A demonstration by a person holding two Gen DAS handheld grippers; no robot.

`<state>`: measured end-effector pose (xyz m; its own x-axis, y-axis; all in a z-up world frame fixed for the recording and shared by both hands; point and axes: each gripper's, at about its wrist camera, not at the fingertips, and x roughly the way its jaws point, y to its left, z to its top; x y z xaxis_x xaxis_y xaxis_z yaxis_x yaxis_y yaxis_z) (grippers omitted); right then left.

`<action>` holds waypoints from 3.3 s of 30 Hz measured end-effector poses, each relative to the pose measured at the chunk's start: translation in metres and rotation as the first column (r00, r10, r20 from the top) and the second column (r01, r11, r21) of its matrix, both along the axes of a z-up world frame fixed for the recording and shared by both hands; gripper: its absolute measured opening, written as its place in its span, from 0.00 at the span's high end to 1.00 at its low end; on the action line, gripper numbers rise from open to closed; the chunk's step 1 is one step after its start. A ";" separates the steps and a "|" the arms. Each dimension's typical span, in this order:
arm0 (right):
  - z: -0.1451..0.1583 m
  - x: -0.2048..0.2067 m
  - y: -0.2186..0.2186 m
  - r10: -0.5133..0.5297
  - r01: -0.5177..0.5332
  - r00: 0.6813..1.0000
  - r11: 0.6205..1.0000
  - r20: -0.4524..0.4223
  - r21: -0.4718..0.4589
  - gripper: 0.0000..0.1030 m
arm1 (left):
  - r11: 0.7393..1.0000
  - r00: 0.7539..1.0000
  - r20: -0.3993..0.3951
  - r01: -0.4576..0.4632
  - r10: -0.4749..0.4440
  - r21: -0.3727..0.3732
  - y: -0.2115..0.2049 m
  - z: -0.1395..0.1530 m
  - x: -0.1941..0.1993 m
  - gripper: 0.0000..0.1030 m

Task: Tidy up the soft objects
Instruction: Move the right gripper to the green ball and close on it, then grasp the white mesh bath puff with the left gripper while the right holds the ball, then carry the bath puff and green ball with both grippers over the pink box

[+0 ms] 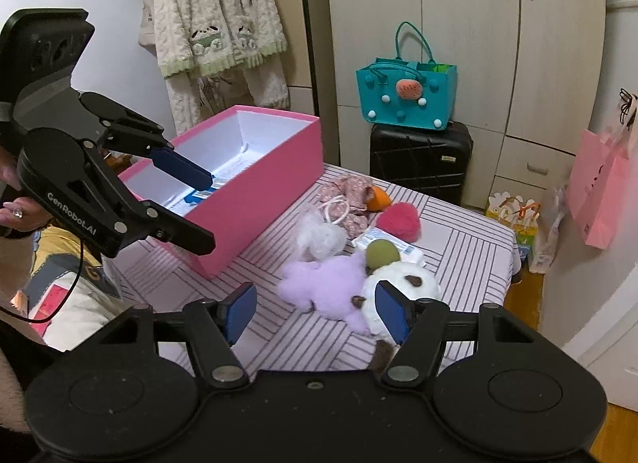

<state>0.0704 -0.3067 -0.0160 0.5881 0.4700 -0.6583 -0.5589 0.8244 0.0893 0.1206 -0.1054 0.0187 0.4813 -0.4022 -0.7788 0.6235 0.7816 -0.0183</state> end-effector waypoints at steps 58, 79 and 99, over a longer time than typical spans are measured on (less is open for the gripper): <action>-0.107 0.141 0.022 0.069 -0.073 0.997 0.992 -0.041 -0.106 0.57 | 0.886 0.900 -0.063 -0.437 0.432 -0.157 -0.022 -0.152 0.112 0.74; -0.067 0.108 0.032 0.036 -0.025 0.996 0.991 0.080 -0.133 0.57 | 0.885 0.918 0.009 -0.378 0.396 -0.272 -0.002 -0.119 0.065 0.79; -0.053 0.050 0.033 0.041 -0.038 0.997 0.998 -0.060 0.039 0.57 | 0.956 0.977 0.011 -0.208 0.215 -0.205 0.029 -0.080 0.001 0.79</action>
